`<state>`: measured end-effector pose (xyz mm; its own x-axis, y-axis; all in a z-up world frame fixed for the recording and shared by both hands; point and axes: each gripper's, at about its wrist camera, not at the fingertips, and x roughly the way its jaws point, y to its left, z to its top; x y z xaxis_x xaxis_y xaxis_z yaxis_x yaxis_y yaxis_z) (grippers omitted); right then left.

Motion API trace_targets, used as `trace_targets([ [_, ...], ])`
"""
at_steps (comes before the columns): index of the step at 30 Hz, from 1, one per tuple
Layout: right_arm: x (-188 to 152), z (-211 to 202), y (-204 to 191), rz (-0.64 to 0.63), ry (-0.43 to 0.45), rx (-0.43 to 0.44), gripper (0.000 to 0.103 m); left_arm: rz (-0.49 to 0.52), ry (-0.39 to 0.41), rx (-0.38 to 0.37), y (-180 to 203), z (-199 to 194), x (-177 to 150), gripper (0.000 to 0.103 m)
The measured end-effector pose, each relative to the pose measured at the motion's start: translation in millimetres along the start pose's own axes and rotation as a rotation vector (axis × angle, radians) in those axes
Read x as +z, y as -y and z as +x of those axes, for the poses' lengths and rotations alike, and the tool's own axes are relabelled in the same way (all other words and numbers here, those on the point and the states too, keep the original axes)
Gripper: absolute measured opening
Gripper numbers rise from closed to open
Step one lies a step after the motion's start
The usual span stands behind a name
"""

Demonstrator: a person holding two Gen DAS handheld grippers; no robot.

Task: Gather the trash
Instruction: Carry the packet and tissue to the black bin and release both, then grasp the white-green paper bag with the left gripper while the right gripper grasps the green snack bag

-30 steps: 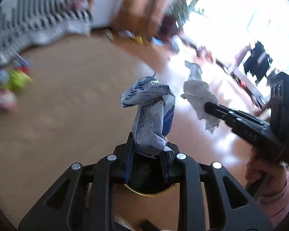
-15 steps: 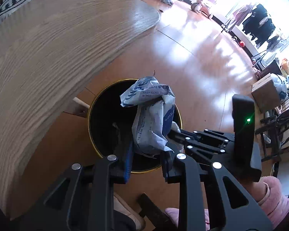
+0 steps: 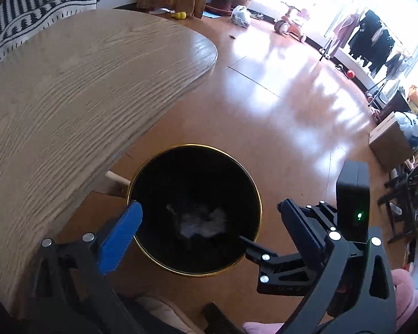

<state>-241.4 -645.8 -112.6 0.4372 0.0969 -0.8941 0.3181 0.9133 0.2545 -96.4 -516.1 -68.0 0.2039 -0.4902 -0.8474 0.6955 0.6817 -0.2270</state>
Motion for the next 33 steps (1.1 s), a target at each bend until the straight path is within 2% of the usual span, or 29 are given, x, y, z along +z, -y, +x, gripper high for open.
trace_targets([
  [3,-5,-1,9,0.007,-0.013,-0.07,0.096,0.002,0.018,0.005,0,-8,1,0.097],
  [6,-1,-7,17,0.053,-0.013,-0.193,0.096,0.013,0.088,0.023,0,-33,14,0.097],
  [10,3,-30,18,0.102,0.059,-0.263,0.096,0.014,0.27,0.077,-28,-114,38,0.097],
  [13,18,-49,6,0.116,0.123,-0.261,0.096,-0.013,0.358,0.194,-84,-176,38,0.097],
  [15,35,-61,-11,0.108,0.163,-0.233,0.096,-0.078,0.387,0.313,-134,-204,25,0.097],
  [18,68,-77,-59,0.041,0.231,-0.178,0.096,-0.264,0.422,0.522,-225,-241,-13,0.097],
  [20,93,-84,-105,-0.039,0.281,-0.13,0.096,-0.408,0.425,0.59,-281,-257,-43,0.097],
  [22,121,-82,-151,-0.115,0.308,-0.072,0.096,-0.515,0.413,0.59,-325,-263,-64,0.097],
  [25,163,-72,-225,-0.219,0.318,0.007,0.096,-0.602,0.378,0.625,-368,-258,-77,0.097],
  [28,196,-57,-300,-0.308,0.318,0.082,0.096,-0.631,0.37,0.625,-386,-253,-83,0.097],
  [30,209,-37,-344,-0.365,0.3,0.079,0.096,-0.617,0.353,0.587,-398,-245,-77,0.096],
  [33,226,1,-394,-0.409,0.247,0.074,0.096,-0.625,0.318,0.565,-417,-231,-69,0.085],
])
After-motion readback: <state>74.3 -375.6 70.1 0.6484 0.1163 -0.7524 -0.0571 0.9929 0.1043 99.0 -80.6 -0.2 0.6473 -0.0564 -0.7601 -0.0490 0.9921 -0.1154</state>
